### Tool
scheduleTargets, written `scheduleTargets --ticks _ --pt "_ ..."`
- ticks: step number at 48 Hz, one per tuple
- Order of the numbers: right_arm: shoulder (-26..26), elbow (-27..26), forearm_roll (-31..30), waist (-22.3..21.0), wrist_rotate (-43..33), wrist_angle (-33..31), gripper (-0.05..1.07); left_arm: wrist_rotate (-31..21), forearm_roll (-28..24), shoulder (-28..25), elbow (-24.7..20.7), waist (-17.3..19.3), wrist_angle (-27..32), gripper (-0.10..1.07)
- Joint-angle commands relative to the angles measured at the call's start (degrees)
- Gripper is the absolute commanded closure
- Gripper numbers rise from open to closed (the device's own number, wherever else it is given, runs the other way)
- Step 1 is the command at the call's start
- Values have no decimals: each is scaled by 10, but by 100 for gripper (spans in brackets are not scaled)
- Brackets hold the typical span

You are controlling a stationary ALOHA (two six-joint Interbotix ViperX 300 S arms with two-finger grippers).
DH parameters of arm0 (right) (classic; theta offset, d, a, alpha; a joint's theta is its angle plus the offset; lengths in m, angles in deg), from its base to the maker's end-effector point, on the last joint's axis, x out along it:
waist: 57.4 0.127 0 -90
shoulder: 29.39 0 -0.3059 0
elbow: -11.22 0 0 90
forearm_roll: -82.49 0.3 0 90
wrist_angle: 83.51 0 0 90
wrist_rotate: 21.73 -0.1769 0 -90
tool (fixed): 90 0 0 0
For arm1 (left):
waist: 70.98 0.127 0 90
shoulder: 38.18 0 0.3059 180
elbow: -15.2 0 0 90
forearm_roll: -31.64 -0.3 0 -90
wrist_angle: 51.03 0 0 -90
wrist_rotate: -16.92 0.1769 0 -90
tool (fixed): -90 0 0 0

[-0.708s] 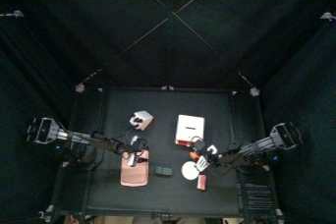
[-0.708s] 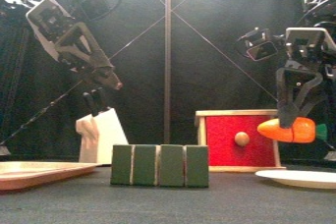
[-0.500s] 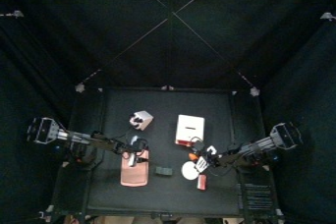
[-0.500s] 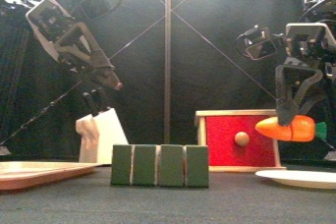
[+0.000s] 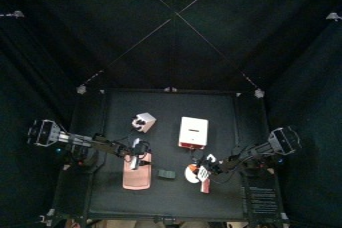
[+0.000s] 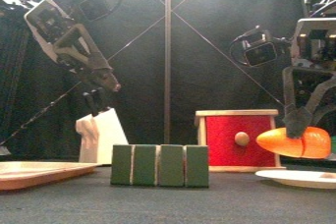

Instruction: Put carrot on small plate

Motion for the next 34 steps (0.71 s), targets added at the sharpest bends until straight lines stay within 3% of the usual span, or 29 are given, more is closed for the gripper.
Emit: scheduleTargets --ticks 1,12,34 --pt "-6 -11 -2 1 2 3 18 0 1 2 -7 0 -4 11" --pt "-8 -12 -2 1 2 -3 4 0 1 2 -7 0 -4 11" --pt "-23 -14 -3 1 2 -19 4 0 1 2 -7 0 -4 11"
